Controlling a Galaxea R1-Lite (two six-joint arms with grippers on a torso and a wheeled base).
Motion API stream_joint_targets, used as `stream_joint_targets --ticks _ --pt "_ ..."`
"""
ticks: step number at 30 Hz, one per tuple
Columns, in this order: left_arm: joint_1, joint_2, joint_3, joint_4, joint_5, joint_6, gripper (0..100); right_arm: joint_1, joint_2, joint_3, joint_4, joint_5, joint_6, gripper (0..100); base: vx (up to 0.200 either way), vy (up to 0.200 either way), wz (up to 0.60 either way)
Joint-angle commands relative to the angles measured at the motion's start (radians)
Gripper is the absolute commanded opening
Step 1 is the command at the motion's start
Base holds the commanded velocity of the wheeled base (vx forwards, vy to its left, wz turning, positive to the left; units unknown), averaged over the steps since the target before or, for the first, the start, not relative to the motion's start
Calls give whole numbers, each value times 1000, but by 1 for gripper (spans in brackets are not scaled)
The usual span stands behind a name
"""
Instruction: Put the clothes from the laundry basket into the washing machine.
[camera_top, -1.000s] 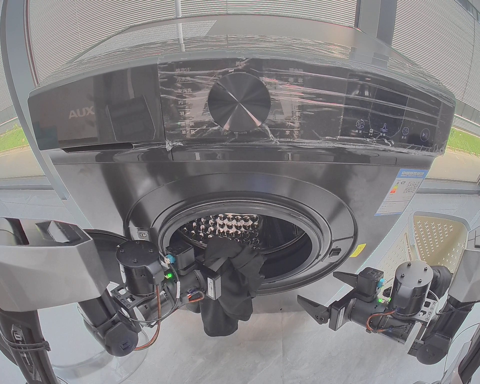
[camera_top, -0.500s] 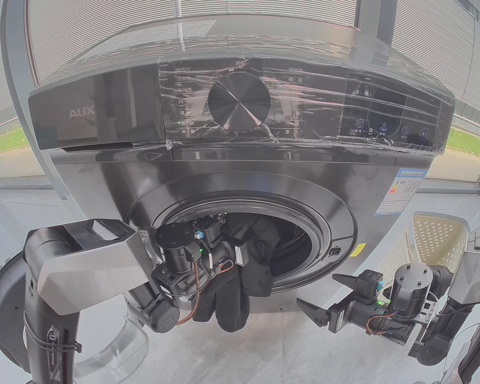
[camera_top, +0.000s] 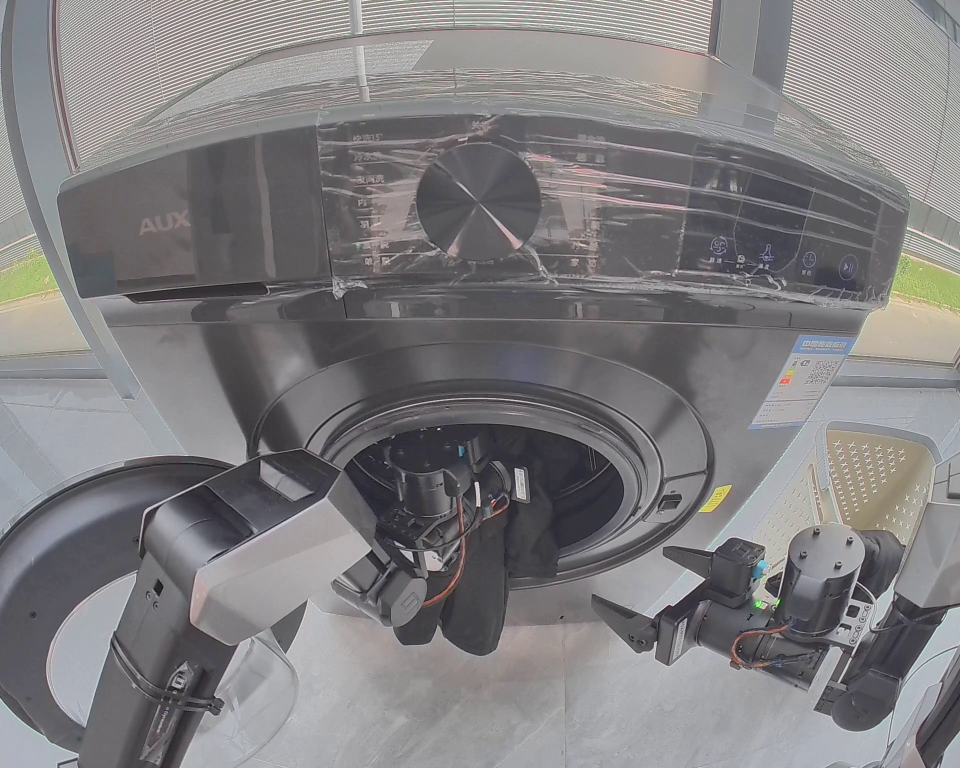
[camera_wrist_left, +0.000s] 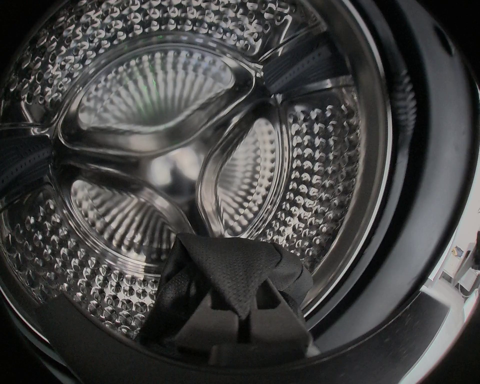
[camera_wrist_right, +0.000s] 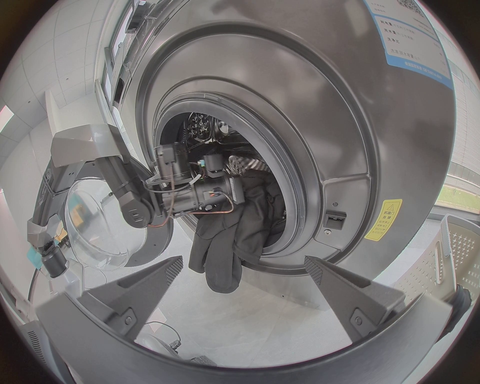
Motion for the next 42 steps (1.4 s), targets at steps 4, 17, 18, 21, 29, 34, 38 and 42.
stream_joint_targets --ticks 4,17,18,21,29,34,38,42 --pt "9 60 -237 254 36 -8 0 0 6 -3 -1 1 0 100 0 0 0" --pt "53 157 -496 428 103 -6 0 -1 6 -1 -3 2 0 100 0 0 0" --pt "61 160 -514 426 110 -8 0 -1 6 -1 -3 2 0 100 0 0 0" --pt "65 158 -513 419 110 -8 0 0 8 -3 -3 2 0 100 0 0 0" --pt "64 158 -516 397 110 -20 100 -1 15 -4 -3 2 0 100 0 0 0" --pt "46 129 -488 392 111 -21 100 -1 17 -4 -4 2 0 100 0 0 0" --pt "4 16 -324 438 110 -15 100 0 17 -4 -3 2 0 100 0 0 0" --pt "-8 -73 -172 538 85 -11 100 -1 15 -4 -3 2 0 100 0 0 0"
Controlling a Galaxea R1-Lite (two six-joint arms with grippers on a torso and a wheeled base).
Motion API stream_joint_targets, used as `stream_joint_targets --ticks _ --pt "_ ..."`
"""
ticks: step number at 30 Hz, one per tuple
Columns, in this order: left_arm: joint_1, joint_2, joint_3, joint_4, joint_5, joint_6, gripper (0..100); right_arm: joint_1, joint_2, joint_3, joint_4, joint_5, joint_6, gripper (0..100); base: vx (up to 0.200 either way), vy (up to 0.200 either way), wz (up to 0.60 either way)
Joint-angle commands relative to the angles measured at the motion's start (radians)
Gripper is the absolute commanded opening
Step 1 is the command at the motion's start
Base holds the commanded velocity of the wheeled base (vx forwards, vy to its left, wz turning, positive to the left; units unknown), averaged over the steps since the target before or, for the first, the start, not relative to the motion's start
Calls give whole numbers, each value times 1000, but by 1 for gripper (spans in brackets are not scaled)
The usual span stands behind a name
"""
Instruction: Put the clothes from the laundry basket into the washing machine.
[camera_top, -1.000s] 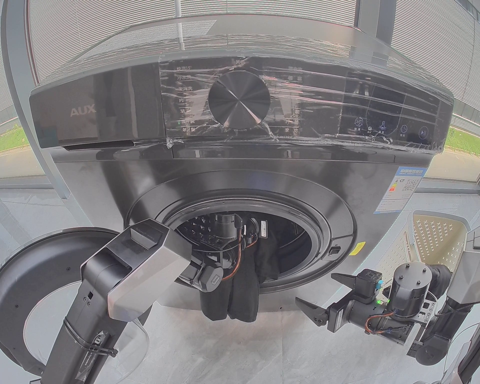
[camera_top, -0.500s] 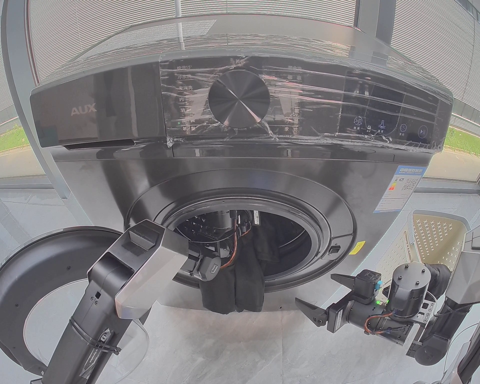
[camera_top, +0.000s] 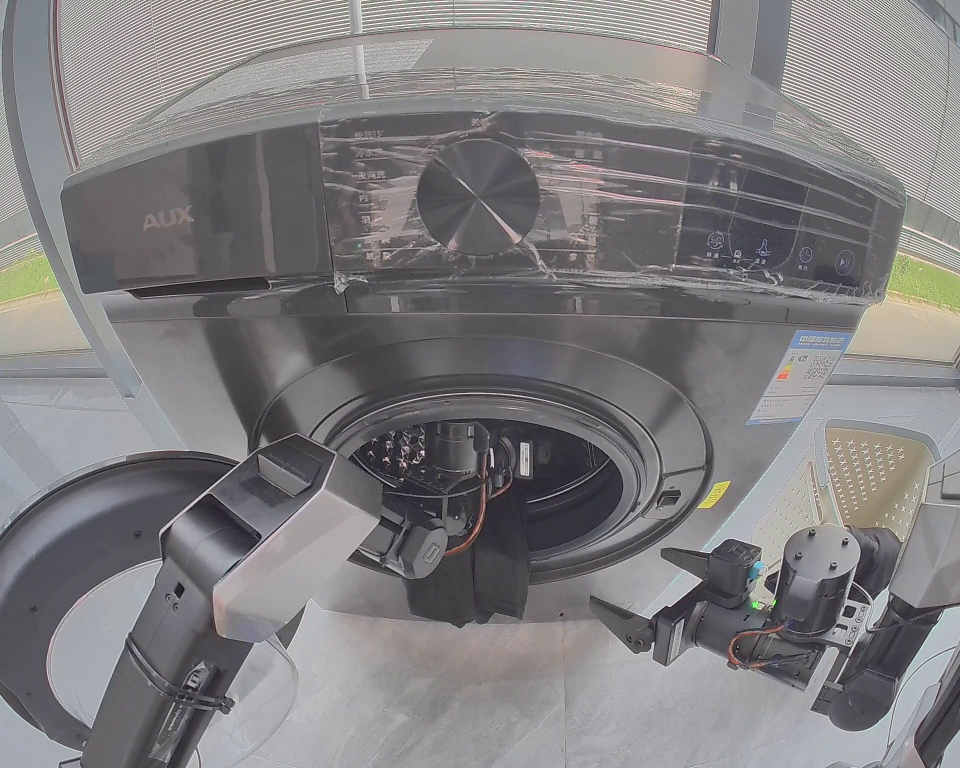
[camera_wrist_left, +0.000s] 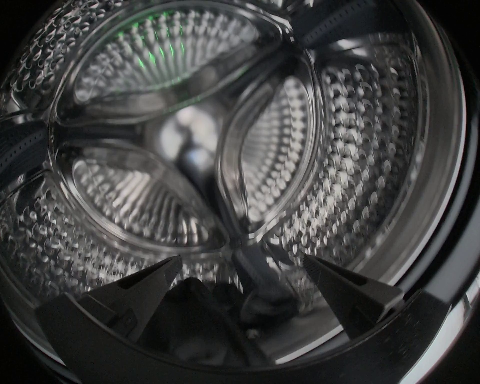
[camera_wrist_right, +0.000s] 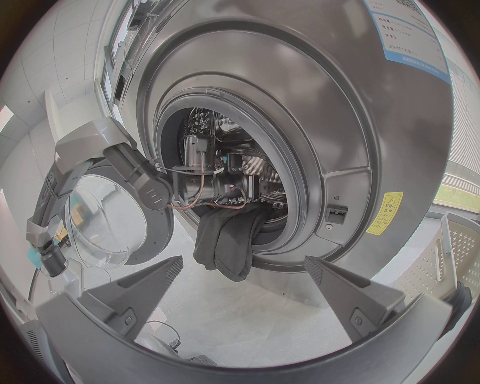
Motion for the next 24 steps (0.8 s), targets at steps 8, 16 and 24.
stream_joint_targets --ticks 8,16,24 --pt "-16 -141 318 81 -45 80 100 2 2 0 0 0 0 100 0 0 0" --pt "7 -75 335 42 -43 120 100 2 2 2 0 2 0 100 0 0 0" --pt "33 -56 342 27 -37 137 0 0 2 0 -1 2 0 100 0 0 0"
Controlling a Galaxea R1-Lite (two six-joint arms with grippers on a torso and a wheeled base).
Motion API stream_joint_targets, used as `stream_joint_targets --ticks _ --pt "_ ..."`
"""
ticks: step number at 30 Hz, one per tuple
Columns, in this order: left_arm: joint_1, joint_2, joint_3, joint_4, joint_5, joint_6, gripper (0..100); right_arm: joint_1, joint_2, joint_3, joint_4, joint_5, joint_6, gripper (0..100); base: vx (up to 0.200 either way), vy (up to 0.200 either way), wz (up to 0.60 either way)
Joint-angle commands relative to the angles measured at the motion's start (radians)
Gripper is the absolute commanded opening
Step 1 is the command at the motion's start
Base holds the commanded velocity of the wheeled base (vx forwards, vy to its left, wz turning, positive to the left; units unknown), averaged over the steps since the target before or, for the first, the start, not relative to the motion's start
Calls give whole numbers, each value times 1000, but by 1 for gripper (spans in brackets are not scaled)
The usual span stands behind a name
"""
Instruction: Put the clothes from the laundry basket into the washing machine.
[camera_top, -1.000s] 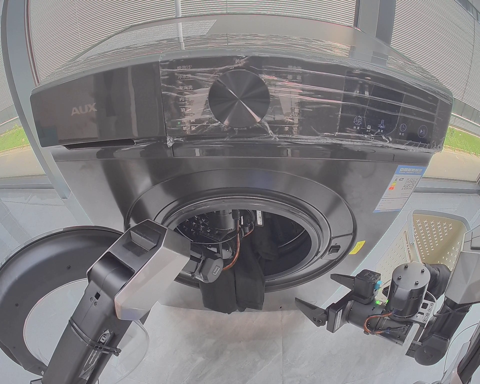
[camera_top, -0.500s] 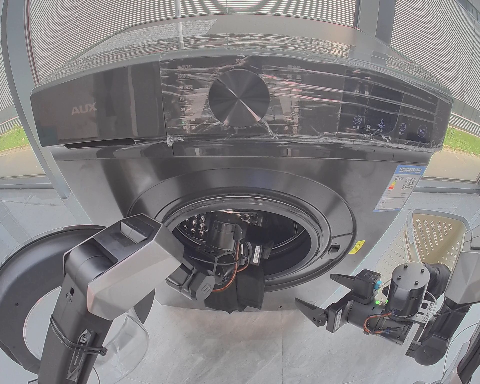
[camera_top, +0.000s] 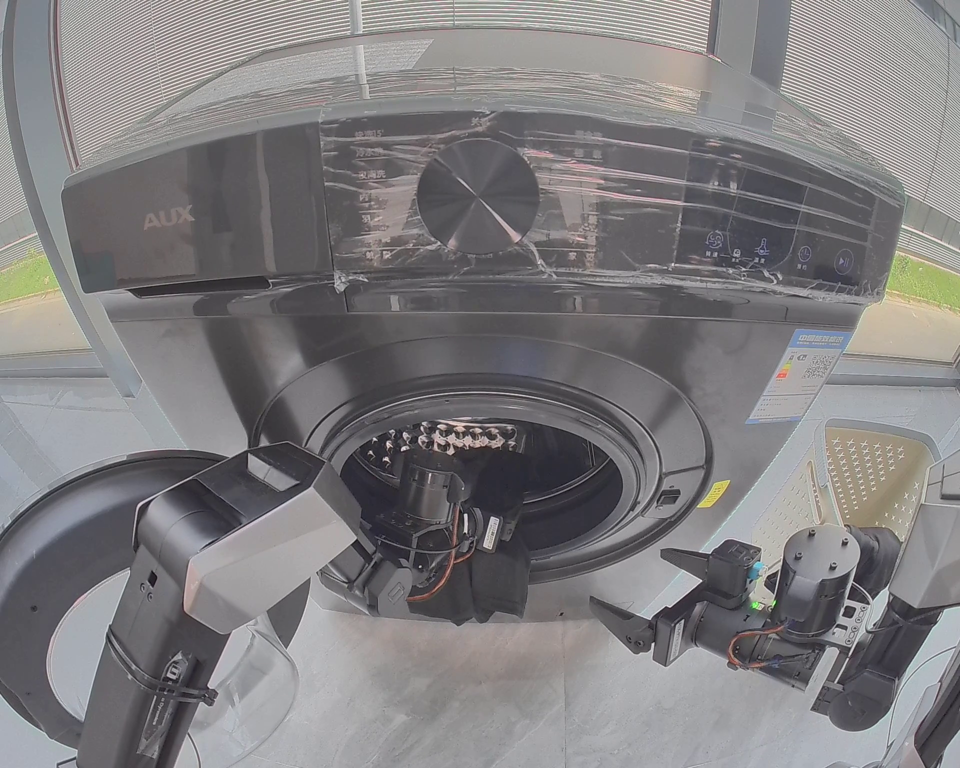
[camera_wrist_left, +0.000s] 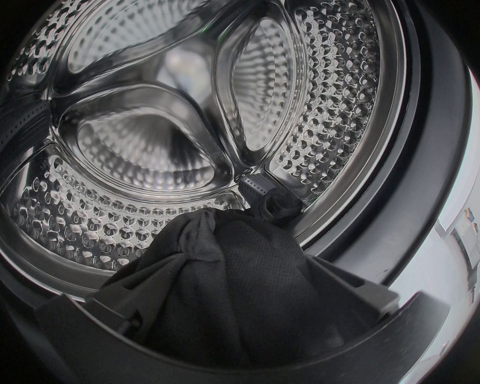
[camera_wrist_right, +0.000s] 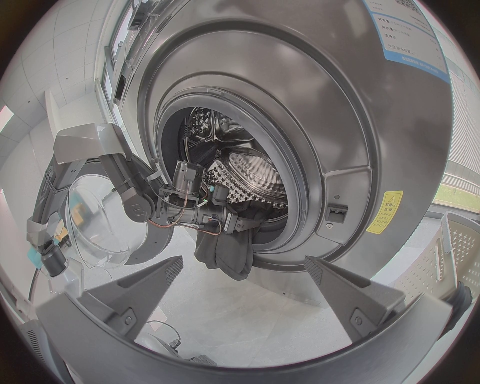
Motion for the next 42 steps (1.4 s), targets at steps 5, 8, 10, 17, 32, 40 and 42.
stream_joint_targets --ticks 5,8,10,17,32,40,42 --pt "-3 14 3 -3 -1 -1 0 0 1 0 0 0 0 100 0 0 0" --pt "-9 14 -8 -10 -2 -4 0 0 1 0 0 0 0 100 0 0 0" --pt "-18 15 -32 -20 -4 -13 0 1 1 0 -1 0 0 100 0 0 0" --pt "-35 58 -141 -72 -4 -45 0 1 1 0 0 0 0 100 0 0 0" --pt "-20 161 -423 -107 11 -58 100 0 1 0 -1 2 0 100 0 0 0" --pt "-32 109 -327 -99 13 -82 100 0 3 1 -1 2 0 100 0 0 0" --pt "-35 86 -288 -96 13 -82 100 0 3 0 -1 2 0 100 0 0 0"
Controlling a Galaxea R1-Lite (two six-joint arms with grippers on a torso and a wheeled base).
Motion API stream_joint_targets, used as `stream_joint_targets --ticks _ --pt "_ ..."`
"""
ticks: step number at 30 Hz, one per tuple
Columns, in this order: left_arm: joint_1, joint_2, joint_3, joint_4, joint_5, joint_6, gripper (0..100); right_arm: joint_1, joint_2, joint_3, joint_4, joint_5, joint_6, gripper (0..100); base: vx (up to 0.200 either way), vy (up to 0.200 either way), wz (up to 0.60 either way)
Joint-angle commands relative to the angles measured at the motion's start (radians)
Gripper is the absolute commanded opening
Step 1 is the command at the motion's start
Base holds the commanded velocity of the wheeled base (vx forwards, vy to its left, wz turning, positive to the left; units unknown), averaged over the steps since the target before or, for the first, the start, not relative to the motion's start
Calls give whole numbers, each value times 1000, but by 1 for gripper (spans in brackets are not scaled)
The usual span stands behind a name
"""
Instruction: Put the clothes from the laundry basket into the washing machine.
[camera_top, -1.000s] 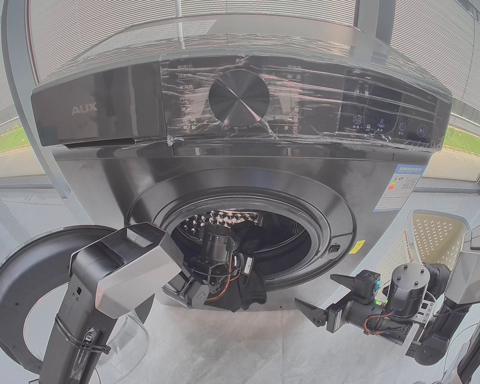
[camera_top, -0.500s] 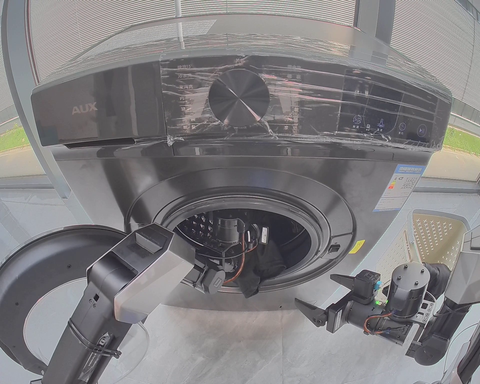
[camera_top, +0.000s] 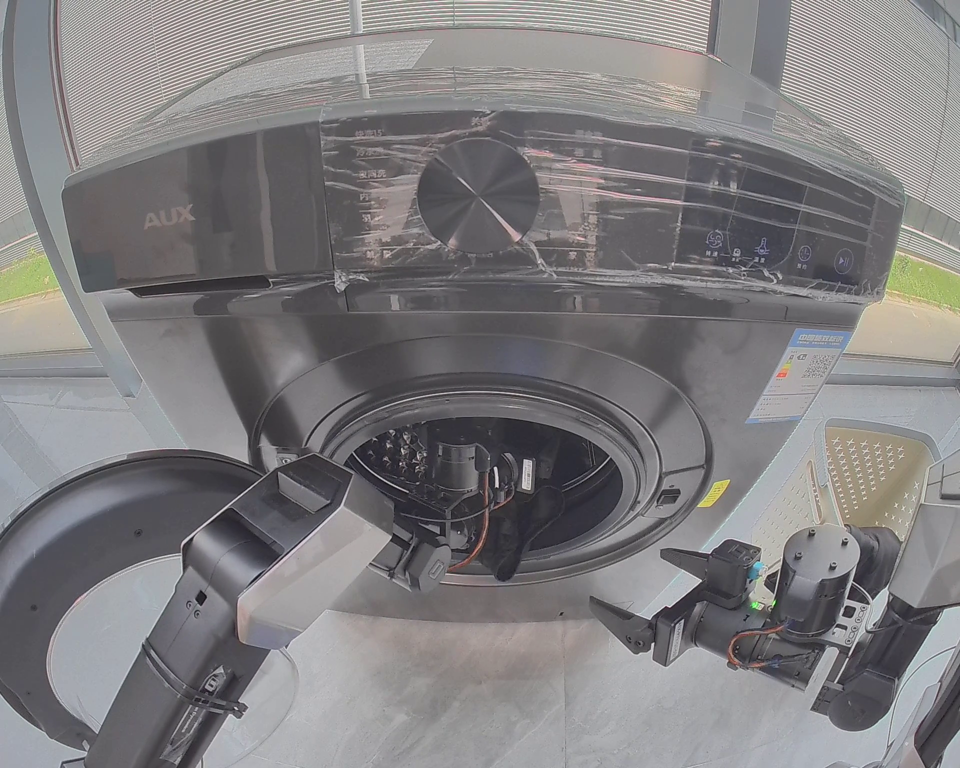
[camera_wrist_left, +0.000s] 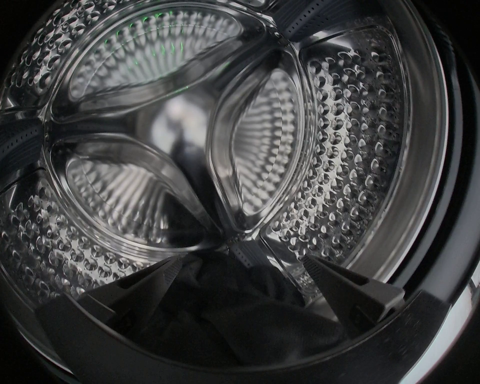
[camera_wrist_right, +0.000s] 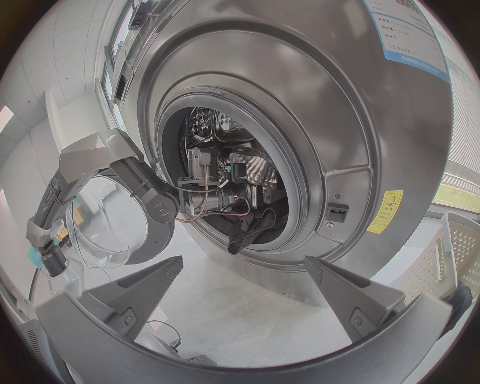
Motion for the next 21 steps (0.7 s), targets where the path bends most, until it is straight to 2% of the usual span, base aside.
stream_joint_targets --ticks 1,4,7,19,20,21 --pt "-14 -80 118 7 0 -3 100 0 2 2 -1 0 0 100 0 0 0" --pt "-24 -138 253 35 -4 0 100 0 2 0 -1 0 0 100 0 0 0" --pt "-29 -160 316 47 -12 0 100 2 1 0 1 0 0 100 0 0 0" --pt "-18 -89 331 36 -32 14 100 2 7 0 -1 0 0 100 0 0 0" --pt "-17 -86 327 36 -32 16 0 2 10 0 -1 0 0 100 0 0 0" --pt "-15 -84 324 36 -32 16 0 2 10 0 -1 0 0 100 0 0 0"
